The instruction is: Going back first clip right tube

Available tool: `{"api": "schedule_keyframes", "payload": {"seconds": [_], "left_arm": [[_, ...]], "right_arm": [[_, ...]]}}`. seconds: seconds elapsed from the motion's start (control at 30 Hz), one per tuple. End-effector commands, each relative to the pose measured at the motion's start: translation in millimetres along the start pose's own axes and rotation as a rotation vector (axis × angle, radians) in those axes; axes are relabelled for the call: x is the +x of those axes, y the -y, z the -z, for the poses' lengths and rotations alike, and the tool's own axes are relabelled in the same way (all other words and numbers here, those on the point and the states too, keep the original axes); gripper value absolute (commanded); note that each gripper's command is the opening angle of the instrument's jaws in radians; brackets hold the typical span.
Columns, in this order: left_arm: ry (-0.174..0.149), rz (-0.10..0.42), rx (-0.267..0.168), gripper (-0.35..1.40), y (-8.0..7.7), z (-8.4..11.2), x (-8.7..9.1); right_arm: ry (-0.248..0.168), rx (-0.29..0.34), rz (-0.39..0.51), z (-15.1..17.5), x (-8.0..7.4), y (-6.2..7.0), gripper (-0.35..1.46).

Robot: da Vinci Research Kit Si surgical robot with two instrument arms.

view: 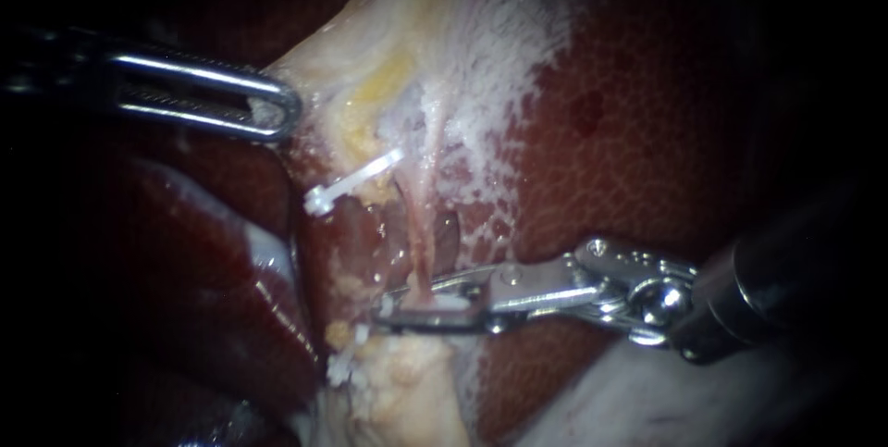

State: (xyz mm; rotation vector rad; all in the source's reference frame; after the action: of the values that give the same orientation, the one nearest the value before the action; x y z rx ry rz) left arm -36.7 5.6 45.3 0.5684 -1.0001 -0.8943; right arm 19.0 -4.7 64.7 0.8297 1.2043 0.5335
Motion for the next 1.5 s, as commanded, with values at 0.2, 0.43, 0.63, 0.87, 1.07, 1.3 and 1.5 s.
{"api": "schedule_keyframes", "payload": {"seconds": [0.2,0.43,0.63,0.87,1.07,1.3,1.5], "left_arm": [[0.000,0.000,0.000,-0.35,0.0,0.0,0.0],[0.000,0.000,0.000,-0.35,0.0,0.0,0.0],[0.000,0.000,0.000,-0.35,0.0,0.0,0.0],[0.000,0.000,0.000,-0.35,0.0,0.0,0.0],[0.001,-0.002,-0.003,-0.35,0.0,-0.2,0.4],[0.002,-0.004,-0.004,-0.35,-0.1,-0.4,0.8],[0.002,-0.005,-0.004,-0.35,-0.2,-0.5,0.9]], "right_arm": [[0.004,-0.004,0.065,-0.4,0.1,-0.1,0.40],[0.008,-0.008,0.129,-0.9,0.2,-0.2,0.54],[0.011,-0.009,0.159,-1.0,0.3,-0.2,0.58],[0.014,-0.003,0.177,0.0,0.1,0.2,0.60],[0.016,0.006,0.176,1.9,0.0,0.7,0.60],[0.019,0.023,0.173,4.8,0.1,1.2,0.60],[0.012,0.006,0.189,7.7,0.8,1.7,0.60]]}}
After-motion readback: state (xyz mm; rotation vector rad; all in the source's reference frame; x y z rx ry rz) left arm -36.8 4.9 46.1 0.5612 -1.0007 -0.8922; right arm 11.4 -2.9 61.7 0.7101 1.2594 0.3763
